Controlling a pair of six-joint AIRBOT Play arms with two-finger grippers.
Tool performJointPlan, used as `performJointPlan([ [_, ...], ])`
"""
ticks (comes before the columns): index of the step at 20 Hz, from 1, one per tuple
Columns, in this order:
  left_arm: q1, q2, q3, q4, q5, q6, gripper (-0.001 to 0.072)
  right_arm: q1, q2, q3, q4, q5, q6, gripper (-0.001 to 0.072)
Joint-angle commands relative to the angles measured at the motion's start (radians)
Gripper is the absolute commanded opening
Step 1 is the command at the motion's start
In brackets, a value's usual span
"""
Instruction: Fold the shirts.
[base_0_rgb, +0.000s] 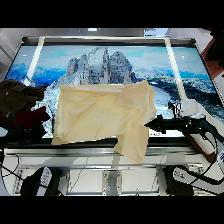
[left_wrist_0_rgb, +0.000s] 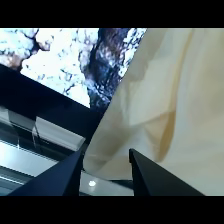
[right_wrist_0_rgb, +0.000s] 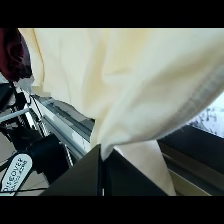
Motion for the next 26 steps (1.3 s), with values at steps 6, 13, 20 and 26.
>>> performJointPlan([
  [6, 0.233, -0.037, -0.127, -0.180, -0.002, -0.043, 0.0371, 0.001, 0.000, 0.000, 0.072, 0.002, -0.023, 0.0030],
  [13, 0.299, -0.235, -0.127, -0.294, -0.101, 0.160, 0.0371, 0.001, 0.000, 0.000, 0.105, 0.002, -0.046, 0.0030],
  [20, 0.299, -0.267, -0.127, -0.292, -0.081, 0.190, 0.0368, 0.001, 0.000, 0.000, 0.150, 0.003, -0.050, 0.0030],
  [26, 0.300, -0.266, -0.053, -0.293, -0.069, 0.236, 0.0367, 0.001, 0.000, 0.000, 0.156, 0.020, -0.049, 0.0030],
])
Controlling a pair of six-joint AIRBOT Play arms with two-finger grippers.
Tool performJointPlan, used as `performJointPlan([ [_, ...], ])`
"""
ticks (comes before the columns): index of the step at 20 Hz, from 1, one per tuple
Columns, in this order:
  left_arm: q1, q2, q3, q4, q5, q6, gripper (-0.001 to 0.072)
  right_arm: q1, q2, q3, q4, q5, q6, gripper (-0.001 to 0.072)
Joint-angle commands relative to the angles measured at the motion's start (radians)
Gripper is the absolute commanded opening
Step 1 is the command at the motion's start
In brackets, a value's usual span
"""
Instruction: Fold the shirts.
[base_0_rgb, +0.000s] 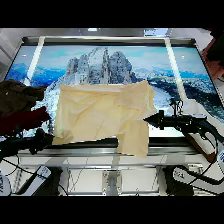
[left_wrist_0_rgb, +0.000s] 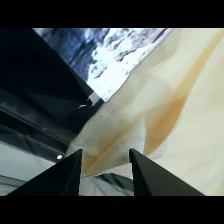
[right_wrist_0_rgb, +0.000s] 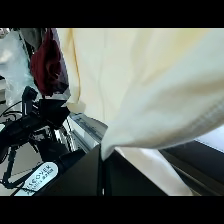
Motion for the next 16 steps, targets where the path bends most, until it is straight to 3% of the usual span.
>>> performJointPlan([
  [1, 0.001, -0.002, 0.069, -0.001, -0.020, 0.029, 0.0367, 0.000, 0.000, 0.000, 0.007, 0.005, 0.000, 0.0030],
  [5, 0.000, -0.002, 0.101, 0.074, -0.134, 0.103, 0.0367, 0.000, 0.000, 0.000, 0.010, 0.004, 0.000, 0.0030],
  [8, 0.000, -0.002, 0.083, 0.251, -0.141, 0.070, 0.0367, 0.000, 0.000, 0.000, 0.010, 0.005, 0.000, 0.0030],
  [16, -0.019, -0.018, 0.083, 0.137, -0.115, 0.086, 0.0362, 0.000, 0.000, 0.000, 0.012, 0.004, -0.023, 0.0030],
])
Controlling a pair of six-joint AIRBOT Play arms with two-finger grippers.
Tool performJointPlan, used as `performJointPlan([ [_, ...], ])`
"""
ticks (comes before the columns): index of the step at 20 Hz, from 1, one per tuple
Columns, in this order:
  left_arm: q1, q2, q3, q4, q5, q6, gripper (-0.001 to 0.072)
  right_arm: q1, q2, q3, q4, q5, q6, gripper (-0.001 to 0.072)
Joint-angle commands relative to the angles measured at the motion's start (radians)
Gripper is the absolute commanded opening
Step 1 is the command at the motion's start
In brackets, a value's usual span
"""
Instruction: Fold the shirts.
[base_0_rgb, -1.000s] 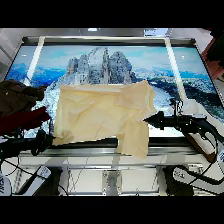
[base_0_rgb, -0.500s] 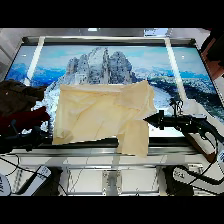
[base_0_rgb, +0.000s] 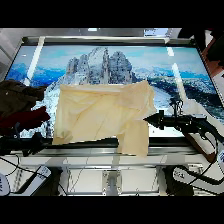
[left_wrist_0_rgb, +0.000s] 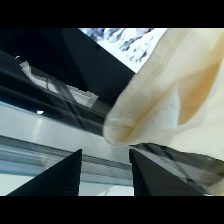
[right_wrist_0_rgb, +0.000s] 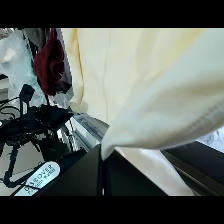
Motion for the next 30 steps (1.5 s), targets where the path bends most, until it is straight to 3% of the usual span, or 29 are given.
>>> performJointPlan([
  [1, -0.038, -0.006, -0.002, -0.033, 0.005, 0.011, 0.0362, 0.000, 0.000, 0.000, 0.002, 0.000, -0.011, 0.0030],
  [4, -0.137, -0.015, -0.039, -0.009, 0.047, 0.011, 0.0362, 0.000, 0.000, 0.000, 0.014, 0.002, -0.011, 0.0030],
  [8, -0.161, -0.015, -0.046, 0.076, 0.114, -0.082, 0.0362, 0.000, 0.000, 0.000, 0.030, 0.020, -0.012, 0.0030],
  [12, -0.161, -0.017, -0.047, -0.057, 0.166, -0.074, 0.0361, 0.000, 0.000, 0.000, 0.030, 0.016, -0.014, 0.0030],
  [17, -0.161, -0.045, -0.047, -0.098, 0.178, -0.074, 0.0349, 0.000, 0.000, 0.000, 0.030, 0.016, -0.014, 0.0030],
  [18, -0.161, -0.046, -0.047, -0.100, 0.179, -0.074, 0.0289, 0.000, 0.000, 0.000, 0.030, 0.016, -0.014, 0.0030],
  [20, -0.161, -0.046, -0.047, -0.134, 0.176, -0.040, 0.0008, 0.000, 0.000, 0.000, 0.032, 0.015, -0.015, 0.0029],
  [21, -0.161, -0.046, -0.046, -0.192, 0.174, -0.010, 0.0008, 0.000, 0.000, 0.000, 0.043, 0.015, -0.023, 0.0028],
  [24, -0.161, -0.045, -0.029, -0.555, 0.159, 0.141, 0.0008, -0.001, 0.006, 0.001, 0.175, 0.032, -0.072, 0.0027],
  [27, -0.161, -0.044, 0.058, -1.210, 0.007, 0.380, 0.0006, -0.001, 0.051, 0.050, 0.254, 0.119, -0.101, 0.0026],
  [30, -0.161, -0.008, 0.202, -1.814, -0.182, 0.452, 0.0005, -0.006, 0.177, 0.145, 0.315, 0.156, -0.084, 0.0026],
])
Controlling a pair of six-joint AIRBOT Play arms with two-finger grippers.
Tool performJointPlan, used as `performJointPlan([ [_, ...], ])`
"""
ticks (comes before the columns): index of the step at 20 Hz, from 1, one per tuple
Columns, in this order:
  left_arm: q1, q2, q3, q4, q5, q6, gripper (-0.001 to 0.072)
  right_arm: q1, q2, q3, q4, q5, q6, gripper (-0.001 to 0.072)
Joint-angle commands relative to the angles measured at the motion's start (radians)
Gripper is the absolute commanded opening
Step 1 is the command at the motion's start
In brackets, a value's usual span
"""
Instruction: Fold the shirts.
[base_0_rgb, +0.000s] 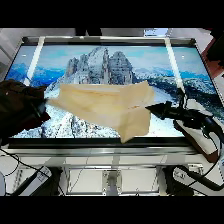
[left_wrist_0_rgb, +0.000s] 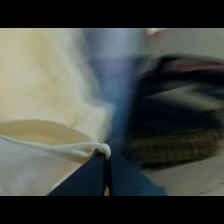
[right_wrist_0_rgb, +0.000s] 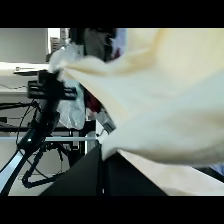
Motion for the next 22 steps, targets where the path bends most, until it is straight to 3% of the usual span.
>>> performJointPlan([
  [1, 0.002, 0.045, 0.161, -0.782, -0.203, 0.133, 0.0005, -0.015, 0.147, 0.115, 0.123, 0.053, 0.000, 0.0026],
  [3, 0.004, 0.100, 0.286, -0.918, -0.200, 0.131, 0.0005, -0.057, 0.262, 0.225, 0.155, 0.053, 0.055, 0.0026],
  [5, 0.023, 0.167, 0.428, -0.837, -0.147, 0.129, 0.0004, -0.130, 0.397, 0.372, 0.151, 0.049, 0.107, 0.0026],
  [7, 0.061, 0.236, 0.582, -0.607, -0.061, 0.086, 0.0004, -0.229, 0.523, 0.532, 0.109, 0.005, 0.146, 0.0026],
  [11, 0.117, 0.346, 0.953, 0.132, 0.055, -0.109, 0.0005, -0.453, 0.690, 0.864, -0.180, -0.152, 0.206, 0.0025],
  [15, 0.102, 0.356, 1.216, 0.593, 0.054, -0.305, 0.0005, -0.537, 0.675, 1.067, -0.500, -0.177, 0.271, 0.0025],
  [17, 0.060, 0.354, 1.234, 0.805, 0.026, -0.366, 0.0004, -0.537, 0.628, 1.069, -0.553, -0.185, 0.285, 0.0025],
  [19, 0.013, 0.327, 1.219, 0.947, -0.042, -0.444, 0.0004, -0.537, 0.542, 1.049, -0.486, -0.165, 0.309, 0.0025],
  [22, -0.059, 0.268, 1.085, 0.821, -0.109, -0.472, 0.0004, -0.518, 0.380, 0.969, -0.213, -0.036, 0.294, 0.0026],
])
